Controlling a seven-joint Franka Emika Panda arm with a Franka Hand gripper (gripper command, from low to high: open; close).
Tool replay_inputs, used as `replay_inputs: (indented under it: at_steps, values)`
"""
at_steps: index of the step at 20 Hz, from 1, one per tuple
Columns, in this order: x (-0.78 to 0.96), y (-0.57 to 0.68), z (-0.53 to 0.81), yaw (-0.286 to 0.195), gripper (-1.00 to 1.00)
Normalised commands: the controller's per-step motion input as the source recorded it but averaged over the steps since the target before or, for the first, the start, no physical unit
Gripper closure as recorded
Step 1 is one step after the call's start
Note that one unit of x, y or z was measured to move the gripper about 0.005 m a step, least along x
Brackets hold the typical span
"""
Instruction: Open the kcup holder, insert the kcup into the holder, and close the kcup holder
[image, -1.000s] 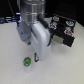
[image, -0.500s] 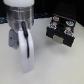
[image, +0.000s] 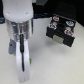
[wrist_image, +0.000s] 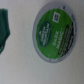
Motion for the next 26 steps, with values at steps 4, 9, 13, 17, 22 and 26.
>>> replay_inputs:
  at_steps: [4, 9, 13, 17, 22, 26]
  values:
    - [0.0, 0.12, -0.26, 0.0, -1.0]
    - [0.05, 0.04, -0.12, -0.027, -1.0]
    - [0.15, 0.0, 0.01, -0.049, 1.0]
    - [0.14, 0.02, 0.01, -0.043, 1.0]
    - [0.06, 0.03, 0.0, -0.03, 1.0]
    - [0.13, 0.03, 0.02, -0.046, 1.0]
